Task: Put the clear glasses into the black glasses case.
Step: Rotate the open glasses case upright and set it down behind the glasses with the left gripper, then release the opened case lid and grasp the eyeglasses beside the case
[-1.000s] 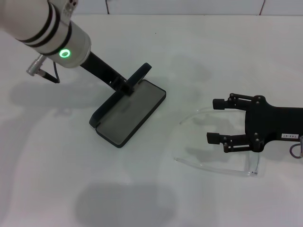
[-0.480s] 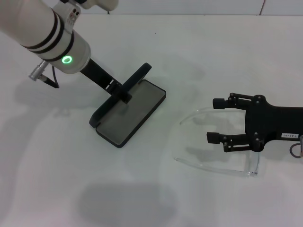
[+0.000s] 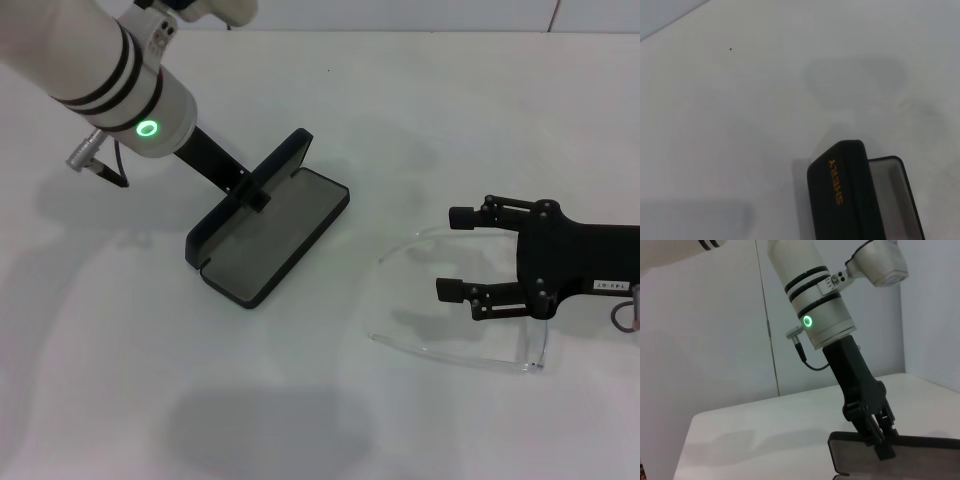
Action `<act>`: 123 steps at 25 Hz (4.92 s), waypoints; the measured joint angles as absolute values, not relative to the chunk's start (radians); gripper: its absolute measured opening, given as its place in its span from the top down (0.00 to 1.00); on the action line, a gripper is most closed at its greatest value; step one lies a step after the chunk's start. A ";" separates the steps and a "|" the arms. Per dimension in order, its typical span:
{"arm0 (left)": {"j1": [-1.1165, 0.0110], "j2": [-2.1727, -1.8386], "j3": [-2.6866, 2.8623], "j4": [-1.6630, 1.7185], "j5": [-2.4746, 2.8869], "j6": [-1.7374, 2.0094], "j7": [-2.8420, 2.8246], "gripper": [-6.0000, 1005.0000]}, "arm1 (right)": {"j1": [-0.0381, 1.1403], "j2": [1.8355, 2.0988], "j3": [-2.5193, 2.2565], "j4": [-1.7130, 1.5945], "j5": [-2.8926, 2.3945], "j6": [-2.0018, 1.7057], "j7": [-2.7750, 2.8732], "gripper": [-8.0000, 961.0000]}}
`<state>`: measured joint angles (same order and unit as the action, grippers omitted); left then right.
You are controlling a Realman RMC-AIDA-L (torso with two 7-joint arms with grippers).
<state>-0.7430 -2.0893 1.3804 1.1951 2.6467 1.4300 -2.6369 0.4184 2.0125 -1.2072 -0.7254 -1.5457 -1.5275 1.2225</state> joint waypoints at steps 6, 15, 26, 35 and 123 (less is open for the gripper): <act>-0.747 -2.089 1.394 1.199 2.647 1.430 -2.636 0.71 | 0.420 2.012 -1.207 -0.724 -1.546 -1.522 1.222 0.11; -0.740 -2.090 1.394 1.256 2.642 1.424 -2.569 0.76 | 0.416 2.013 -1.207 -0.724 -1.545 -1.518 1.212 0.11; -0.738 -2.089 1.395 1.267 2.637 1.393 -2.430 0.78 | 0.408 2.013 -1.197 -0.724 -1.542 -1.518 1.212 0.11; -0.713 -2.090 1.422 1.262 2.466 1.233 -1.962 0.76 | 0.408 2.016 -1.196 -0.723 -1.541 -1.523 1.211 0.11; -0.315 -2.080 0.955 0.787 1.382 1.600 -1.348 0.13 | 1.011 2.009 -1.177 -1.077 -2.622 -1.879 2.516 0.12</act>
